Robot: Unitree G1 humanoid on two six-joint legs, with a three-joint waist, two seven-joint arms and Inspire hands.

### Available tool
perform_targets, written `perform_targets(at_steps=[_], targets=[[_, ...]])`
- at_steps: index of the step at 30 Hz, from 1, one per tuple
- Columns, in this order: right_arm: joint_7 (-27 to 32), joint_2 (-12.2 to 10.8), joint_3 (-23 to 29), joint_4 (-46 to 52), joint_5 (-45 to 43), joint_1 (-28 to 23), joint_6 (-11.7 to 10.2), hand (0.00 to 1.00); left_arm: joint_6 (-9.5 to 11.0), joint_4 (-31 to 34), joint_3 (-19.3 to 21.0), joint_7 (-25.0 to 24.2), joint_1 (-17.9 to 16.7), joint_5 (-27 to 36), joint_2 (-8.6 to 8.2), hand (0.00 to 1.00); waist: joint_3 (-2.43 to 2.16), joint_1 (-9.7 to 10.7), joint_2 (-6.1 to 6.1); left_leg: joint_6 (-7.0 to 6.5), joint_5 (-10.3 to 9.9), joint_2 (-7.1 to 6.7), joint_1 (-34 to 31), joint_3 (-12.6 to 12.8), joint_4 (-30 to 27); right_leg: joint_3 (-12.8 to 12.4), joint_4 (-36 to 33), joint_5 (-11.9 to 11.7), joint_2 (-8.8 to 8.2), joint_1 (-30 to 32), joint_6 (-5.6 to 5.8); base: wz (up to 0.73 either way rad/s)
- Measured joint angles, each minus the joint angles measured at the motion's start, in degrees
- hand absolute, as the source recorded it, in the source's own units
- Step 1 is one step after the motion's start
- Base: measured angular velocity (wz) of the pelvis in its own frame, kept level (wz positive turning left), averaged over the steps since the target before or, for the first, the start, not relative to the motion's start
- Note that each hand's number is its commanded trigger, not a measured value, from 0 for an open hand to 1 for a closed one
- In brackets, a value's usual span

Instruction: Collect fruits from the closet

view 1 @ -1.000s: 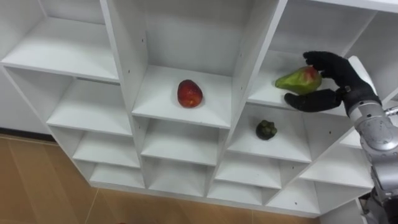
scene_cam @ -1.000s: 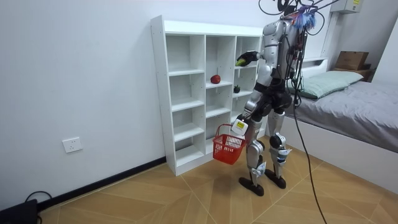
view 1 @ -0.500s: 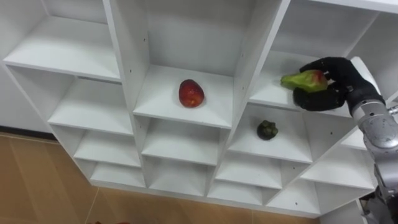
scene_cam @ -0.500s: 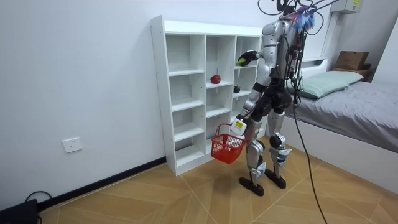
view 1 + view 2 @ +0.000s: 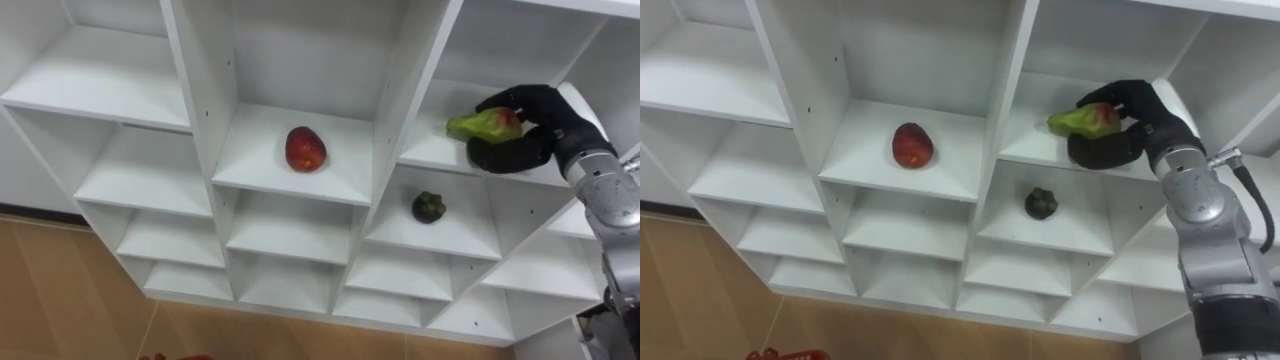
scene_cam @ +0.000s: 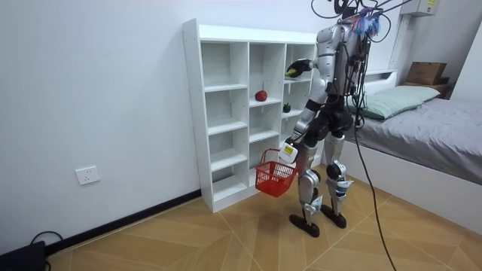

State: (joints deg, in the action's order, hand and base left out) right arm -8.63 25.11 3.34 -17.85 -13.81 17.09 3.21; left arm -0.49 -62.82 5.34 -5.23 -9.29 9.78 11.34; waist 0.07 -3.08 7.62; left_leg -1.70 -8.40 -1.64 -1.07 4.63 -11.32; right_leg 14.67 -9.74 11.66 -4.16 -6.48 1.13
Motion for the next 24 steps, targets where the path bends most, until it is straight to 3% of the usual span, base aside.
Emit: perform_targets(at_steps=[6, 13, 18, 24], targets=[[-0.3, 0.0, 0.0, 1.4, -0.2, 0.2, -0.1, 1.00, 0.1, 0.3, 0.0, -0.1, 1.0, 0.0, -0.03, 1.00, -0.01, 0.4, 0.02, -0.01, 0.0, -0.01, -0.4, -0.1, 0.0, 0.4, 0.0, 0.0, -0.01, 0.3, 0.00, 0.00], [0.6, 0.0, 0.1, 3.6, -0.5, 0.2, -0.1, 1.00, 0.1, 0.4, -0.1, -0.4, 2.3, 0.7, -0.13, 1.00, -0.02, 2.7, 0.03, -0.02, 0.0, 0.03, -0.3, 0.3, 0.0, -0.3, 0.0, 0.0, -0.02, 0.7, 0.00, -0.02], [1.0, -0.1, 0.1, 4.7, -4.9, -0.8, -0.1, 1.00, 0.2, 2.7, -0.1, -0.5, 3.1, 1.9, -1.24, 1.00, -0.03, 3.0, 0.05, -0.02, 0.0, 0.39, -0.2, 1.0, 0.1, -0.6, -0.1, -0.1, 0.00, 1.0, -0.06, -0.06], [1.7, -0.5, 0.1, 8.4, -4.9, -6.7, -0.3, 1.00, 0.5, 3.4, -2.6, -1.6, 4.3, 2.0, -1.80, 1.00, -0.03, 2.8, 0.04, 0.00, 0.0, 0.81, -0.2, 1.3, 0.0, -0.9, -0.1, -0.3, 0.17, 0.7, -0.09, 0.00]])
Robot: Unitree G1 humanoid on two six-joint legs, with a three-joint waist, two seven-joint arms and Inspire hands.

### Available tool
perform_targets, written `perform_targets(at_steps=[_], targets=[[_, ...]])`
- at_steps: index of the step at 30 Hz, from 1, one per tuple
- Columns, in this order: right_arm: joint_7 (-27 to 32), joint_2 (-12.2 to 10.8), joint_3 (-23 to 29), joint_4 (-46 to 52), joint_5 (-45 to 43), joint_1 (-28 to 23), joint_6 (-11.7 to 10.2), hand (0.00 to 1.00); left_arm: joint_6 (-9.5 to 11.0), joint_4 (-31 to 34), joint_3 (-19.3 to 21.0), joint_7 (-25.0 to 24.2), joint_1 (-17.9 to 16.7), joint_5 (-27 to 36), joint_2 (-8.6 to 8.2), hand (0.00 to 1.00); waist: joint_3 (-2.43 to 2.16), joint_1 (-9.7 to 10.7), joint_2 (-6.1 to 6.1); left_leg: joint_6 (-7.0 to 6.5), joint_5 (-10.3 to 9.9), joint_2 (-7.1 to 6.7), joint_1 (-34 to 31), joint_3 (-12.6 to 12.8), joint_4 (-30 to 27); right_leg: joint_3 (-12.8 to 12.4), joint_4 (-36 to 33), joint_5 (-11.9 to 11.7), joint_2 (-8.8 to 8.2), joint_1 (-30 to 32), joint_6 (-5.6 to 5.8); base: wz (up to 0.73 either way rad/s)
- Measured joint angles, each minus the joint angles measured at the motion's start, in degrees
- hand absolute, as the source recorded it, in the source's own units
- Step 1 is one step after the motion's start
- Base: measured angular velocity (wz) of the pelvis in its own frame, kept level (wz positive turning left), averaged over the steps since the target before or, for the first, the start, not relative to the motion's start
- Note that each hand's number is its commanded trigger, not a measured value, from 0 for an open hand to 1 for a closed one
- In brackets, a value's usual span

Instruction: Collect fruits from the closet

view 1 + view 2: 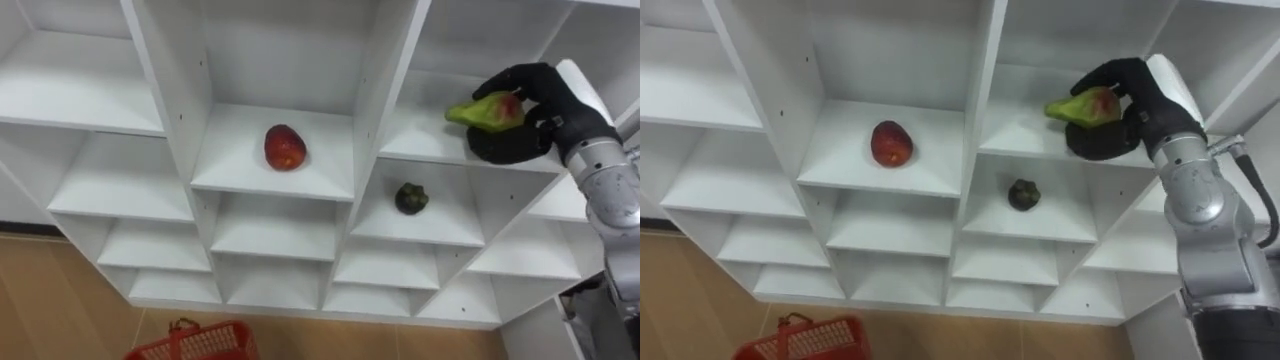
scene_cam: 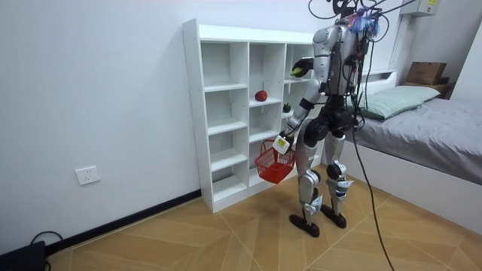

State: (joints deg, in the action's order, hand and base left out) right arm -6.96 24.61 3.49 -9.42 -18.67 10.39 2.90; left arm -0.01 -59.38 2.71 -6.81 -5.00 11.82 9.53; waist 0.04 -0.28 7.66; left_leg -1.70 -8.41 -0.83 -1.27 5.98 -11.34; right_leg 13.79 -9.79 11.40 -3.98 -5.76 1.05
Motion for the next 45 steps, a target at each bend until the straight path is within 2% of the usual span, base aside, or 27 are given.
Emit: perform_targets(at_steps=[2, 9, 13, 23, 30, 31, 35, 37, 39, 41, 45], targets=[[0.0, -0.4, 0.0, 1.9, 0.0, -2.5, 0.0, 1.00, 0.1, 0.8, -1.0, 0.0, 0.1, 1.9, -0.01, 1.00, 0.01, 0.0, -0.03, 0.00, 0.0, 0.02, 0.0, 0.1, 0.0, -0.4, 0.0, 0.0, 0.00, 0.1, 0.00, -0.06], [0.6, -1.8, -0.1, 3.8, -0.2, -4.3, -0.6, 1.00, 0.9, 2.5, -3.4, -0.2, 0.9, 5.3, -0.41, 1.00, 0.05, 0.1, -0.09, -0.02, 0.0, 0.08, 0.2, 0.5, 0.0, -1.3, -0.1, -0.1, 0.09, 0.6, -0.05, -0.04], [0.9, -3.6, -0.2, 6.4, -0.8, -6.1, -0.6, 1.00, 1.3, 5.5, -5.0, -0.1, 0.8, 5.8, -0.65, 1.00, 0.43, 0.1, -0.66, -0.02, 0.0, 0.09, 0.0, 0.7, 0.0, -1.5, -0.3, -0.1, 0.10, 1.0, -0.06, -0.02], [3.9, -6.4, -2.4, 8.6, -1.7, -7.9, -0.6, 1.00, 1.4, 8.3, -8.6, -0.2, 0.8, 6.8, -0.84, 1.00, -0.09, 0.3, -1.67, 0.00, 0.0, 0.09, -0.2, 1.5, 0.2, -1.3, -0.4, -0.2, 0.17, 1.0, -0.06, -0.02], [5.9, -7.3, -3.8, 8.4, -1.6, -8.5, -0.8, 1.00, 1.1, 8.3, -8.7, -0.6, 0.9, 6.7, -1.33, 1.00, -0.30, 0.2, -2.03, 0.00, 0.0, 0.13, -0.3, 1.3, 0.1, -1.2, -0.8, -0.2, 0.19, 1.5, -0.05, 0.00], [6.6, -7.6, -4.1, 8.4, -1.6, -8.7, -0.8, 1.00, 1.0, 8.3, -8.7, -0.7, 0.9, 6.7, -1.43, 1.00, -0.50, 0.2, -2.12, 0.00, 0.0, 0.16, -0.7, 1.3, 0.0, -1.3, -1.0, -0.2, 0.20, 1.7, -0.05, 0.00], [7.5, -9.7, -6.3, 8.0, -2.0, -9.9, -1.1, 1.00, 0.8, 8.3, -11.2, -0.7, 1.1, 6.7, -1.68, 1.00, -0.50, 0.4, -2.33, -0.01, 0.0, 0.15, -1.0, 1.3, -0.4, -1.3, -1.0, -0.2, 0.19, 1.8, -0.12, 0.00], [5.9, -9.9, -9.5, 7.0, -2.1, -11.8, -0.9, 1.00, 0.8, 8.3, -12.2, -0.7, 1.1, 6.6, -1.96, 1.00, -0.41, 0.3, -2.43, -0.02, 0.0, 0.14, -1.1, 1.3, -0.4, -1.2, -1.0, -0.2, 0.18, 1.8, -0.13, 0.00], [3.5, -10.5, -13.0, 5.5, -2.0, -14.0, -0.7, 1.00, 0.8, 8.3, -12.5, -0.7, 1.4, 6.6, -2.42, 1.00, -0.11, -0.1, -2.74, -0.04, 0.0, 0.13, -1.2, 1.3, -0.3, -1.2, -1.0, -0.2, 0.13, 1.8, -0.13, 0.00], [0.8, -11.6, -16.5, 3.7, -2.1, -14.9, -0.2, 1.00, 0.8, 8.2, -12.6, -0.7, 1.7, 6.6, -2.79, 1.00, 0.58, -0.4, -3.31, -0.11, 0.0, 0.10, -1.4, 1.3, -0.2, -1.4, -1.0, -0.2, 0.09, 2.1, -0.13, 0.00], [-0.9, -11.8, -17.7, 3.5, -2.0, -14.8, -0.3, 1.00, 0.9, 8.2, -12.5, -0.7, 1.9, 6.6, -3.15, 1.00, 0.68, -1.4, -3.19, -0.25, 0.2, 0.03, -2.2, 1.3, -0.2, -1.4, -1.0, -0.3, 0.07, 3.0, -0.13, 0.01]])
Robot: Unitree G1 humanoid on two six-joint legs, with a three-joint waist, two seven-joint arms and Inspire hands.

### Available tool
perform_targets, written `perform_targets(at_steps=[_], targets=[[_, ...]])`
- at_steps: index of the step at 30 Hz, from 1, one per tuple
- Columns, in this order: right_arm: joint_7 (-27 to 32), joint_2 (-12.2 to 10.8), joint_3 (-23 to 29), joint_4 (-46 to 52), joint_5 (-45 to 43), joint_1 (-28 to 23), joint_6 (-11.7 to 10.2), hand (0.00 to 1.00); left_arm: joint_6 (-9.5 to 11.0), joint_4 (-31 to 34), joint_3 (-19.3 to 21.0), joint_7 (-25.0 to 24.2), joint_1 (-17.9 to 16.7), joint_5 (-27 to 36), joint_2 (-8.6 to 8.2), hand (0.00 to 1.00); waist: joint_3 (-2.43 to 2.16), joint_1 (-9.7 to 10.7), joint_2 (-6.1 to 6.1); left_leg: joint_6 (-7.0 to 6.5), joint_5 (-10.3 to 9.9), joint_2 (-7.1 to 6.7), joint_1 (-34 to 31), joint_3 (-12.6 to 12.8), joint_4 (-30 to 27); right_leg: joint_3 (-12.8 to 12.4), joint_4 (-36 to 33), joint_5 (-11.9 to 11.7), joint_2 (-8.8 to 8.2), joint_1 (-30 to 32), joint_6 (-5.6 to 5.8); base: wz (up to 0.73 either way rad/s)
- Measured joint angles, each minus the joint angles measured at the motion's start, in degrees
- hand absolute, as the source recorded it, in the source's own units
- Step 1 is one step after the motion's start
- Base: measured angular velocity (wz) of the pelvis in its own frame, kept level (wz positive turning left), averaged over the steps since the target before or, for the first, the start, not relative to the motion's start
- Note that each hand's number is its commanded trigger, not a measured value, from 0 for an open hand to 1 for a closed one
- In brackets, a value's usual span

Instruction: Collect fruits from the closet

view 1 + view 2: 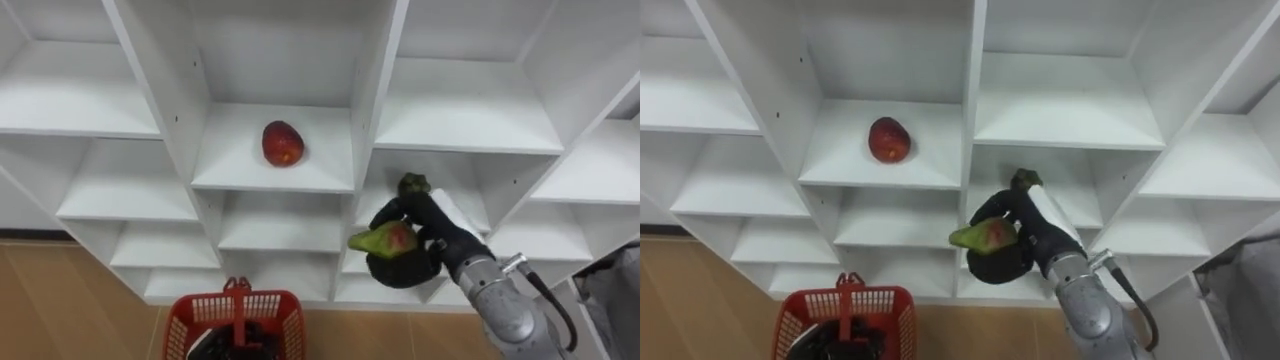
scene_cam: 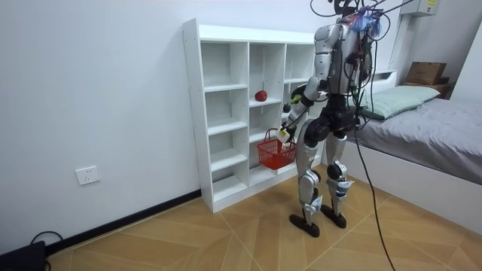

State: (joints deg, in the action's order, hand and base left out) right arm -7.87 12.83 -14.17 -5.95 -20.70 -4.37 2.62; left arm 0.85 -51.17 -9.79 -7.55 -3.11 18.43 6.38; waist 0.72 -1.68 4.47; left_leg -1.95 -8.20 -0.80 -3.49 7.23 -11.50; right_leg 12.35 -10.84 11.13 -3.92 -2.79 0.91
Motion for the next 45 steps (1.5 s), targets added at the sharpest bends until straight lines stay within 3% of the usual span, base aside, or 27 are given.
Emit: perform_targets(at_steps=[16, 23, 34, 45], targets=[[-1.7, -1.8, -0.3, 1.4, 0.1, 1.9, 0.0, 1.00, -0.1, -0.5, -0.5, -0.9, 0.3, 0.0, -0.26, 1.00, -0.13, -0.2, 0.47, 0.03, 0.0, 0.04, -0.1, -0.1, -0.2, 0.3, 0.1, 0.0, -0.01, 0.0, 0.02, 0.01], [-3.5, -1.8, -0.5, 3.1, 0.3, 1.8, 0.0, 1.00, -0.1, -0.5, -0.5, -1.0, 0.3, 0.0, -0.33, 1.00, -0.77, -0.3, 0.46, 0.02, 0.0, 0.03, 0.1, -0.1, -0.3, 0.3, 0.0, 0.0, -0.01, -0.2, 0.01, 0.00], [-5.6, -1.8, -5.2, -1.3, 0.0, 1.3, 0.5, 1.00, -0.1, -0.5, -1.2, -1.0, 1.1, 0.1, -0.78, 1.00, -0.33, -0.4, -0.17, 0.01, 0.0, 0.02, -2.0, -0.7, -1.1, 0.7, 0.0, -0.1, 0.02, 1.3, -0.06, 0.02], [-5.3, -1.8, -5.7, -2.8, 0.0, 1.6, 1.0, 1.00, -0.1, -0.5, -2.4, -0.8, 3.2, 0.0, -0.99, 1.00, 0.17, -1.0, -0.35, 0.01, 0.0, 0.00, -3.1, -1.3, -1.3, 1.4, 0.1, -0.1, 0.05, 1.9, -0.06, 0.02]])
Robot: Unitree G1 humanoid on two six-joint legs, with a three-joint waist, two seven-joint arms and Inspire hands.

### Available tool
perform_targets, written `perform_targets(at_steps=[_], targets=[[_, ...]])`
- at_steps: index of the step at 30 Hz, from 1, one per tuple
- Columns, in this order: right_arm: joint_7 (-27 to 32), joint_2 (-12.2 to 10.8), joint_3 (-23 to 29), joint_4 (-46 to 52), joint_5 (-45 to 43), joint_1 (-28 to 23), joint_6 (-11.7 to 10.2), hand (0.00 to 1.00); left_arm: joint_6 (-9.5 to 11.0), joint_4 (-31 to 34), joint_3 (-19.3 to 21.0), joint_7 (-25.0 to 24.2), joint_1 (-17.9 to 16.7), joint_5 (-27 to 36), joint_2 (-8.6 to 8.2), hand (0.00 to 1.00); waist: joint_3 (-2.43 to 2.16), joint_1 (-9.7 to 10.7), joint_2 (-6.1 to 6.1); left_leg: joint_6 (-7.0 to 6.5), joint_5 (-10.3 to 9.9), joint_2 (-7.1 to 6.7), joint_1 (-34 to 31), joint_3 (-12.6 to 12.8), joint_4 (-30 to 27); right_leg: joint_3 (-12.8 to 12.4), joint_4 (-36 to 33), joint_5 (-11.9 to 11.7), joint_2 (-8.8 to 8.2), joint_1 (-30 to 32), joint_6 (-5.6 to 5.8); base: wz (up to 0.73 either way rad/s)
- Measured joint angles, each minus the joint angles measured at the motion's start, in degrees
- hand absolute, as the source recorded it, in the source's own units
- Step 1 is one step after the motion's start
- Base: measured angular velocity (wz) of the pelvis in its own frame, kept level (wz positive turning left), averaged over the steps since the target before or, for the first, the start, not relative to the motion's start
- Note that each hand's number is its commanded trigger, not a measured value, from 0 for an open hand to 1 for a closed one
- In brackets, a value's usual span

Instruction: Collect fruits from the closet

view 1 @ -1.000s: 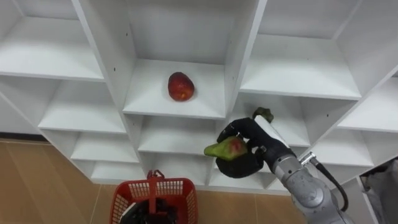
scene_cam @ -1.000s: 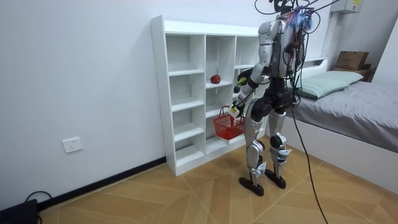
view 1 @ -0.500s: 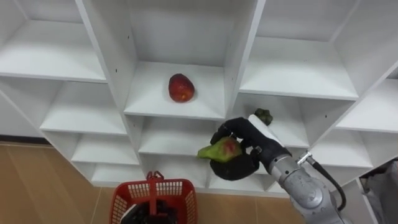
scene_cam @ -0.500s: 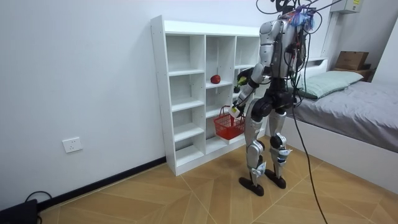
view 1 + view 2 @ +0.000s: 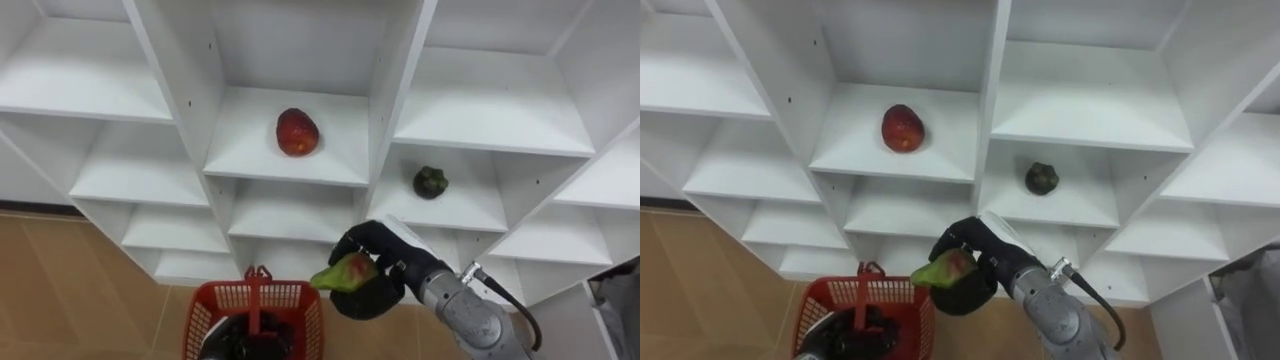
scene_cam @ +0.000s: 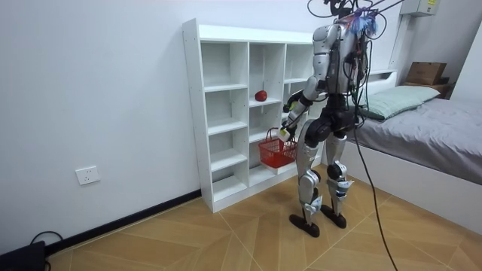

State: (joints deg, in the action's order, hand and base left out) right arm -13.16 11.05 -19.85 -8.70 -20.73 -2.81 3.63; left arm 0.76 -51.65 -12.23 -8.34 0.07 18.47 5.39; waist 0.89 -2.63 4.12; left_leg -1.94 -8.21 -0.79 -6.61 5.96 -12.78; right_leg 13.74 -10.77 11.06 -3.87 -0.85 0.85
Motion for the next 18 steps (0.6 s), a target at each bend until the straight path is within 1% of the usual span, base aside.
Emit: perform_targets(at_steps=[3, 7, 11, 18], targets=[[0.4, -0.1, -0.3, -0.2, 0.1, 0.5, 0.0, 1.00, 0.0, 0.1, -0.4, 0.1, 1.0, -0.4, -0.13, 1.00, 0.02, -0.3, 0.05, 0.01, 0.0, 0.00, -0.9, 0.0, -0.3, 0.0, -0.1, 0.0, 0.06, 0.8, -0.03, 0.00], [0.5, -1.2, -0.2, -4.7, 0.1, 2.5, 0.0, 1.00, 0.0, 0.2, -0.3, 0.0, 2.7, -1.2, -0.31, 1.00, 0.06, -0.7, 0.11, 0.01, 0.0, 0.05, -1.8, -0.1, -0.7, 0.5, 0.0, -0.1, 0.08, 1.3, -0.08, 0.06], [0.6, -2.4, -0.3, -6.6, 0.1, 4.0, 0.0, 1.00, 0.0, 0.3, -0.4, 0.0, 4.0, -1.2, -0.41, 1.00, 0.08, -0.9, 0.18, 0.02, 0.0, 0.05, -3.0, -0.2, -1.0, 0.6, -0.1, -0.1, 0.10, 2.3, -0.17, 0.01], [2.1, -2.5, -1.5, -9.1, 0.1, 5.3, -0.1, 1.00, 0.1, -0.2, -0.5, 0.0, 4.6, -1.3, -0.40, 1.00, 0.17, -1.0, 0.44, 0.01, 0.0, 0.07, -4.8, -0.2, -1.1, 0.6, -0.1, -0.2, 0.12, 4.1, -0.21, 0.00]])
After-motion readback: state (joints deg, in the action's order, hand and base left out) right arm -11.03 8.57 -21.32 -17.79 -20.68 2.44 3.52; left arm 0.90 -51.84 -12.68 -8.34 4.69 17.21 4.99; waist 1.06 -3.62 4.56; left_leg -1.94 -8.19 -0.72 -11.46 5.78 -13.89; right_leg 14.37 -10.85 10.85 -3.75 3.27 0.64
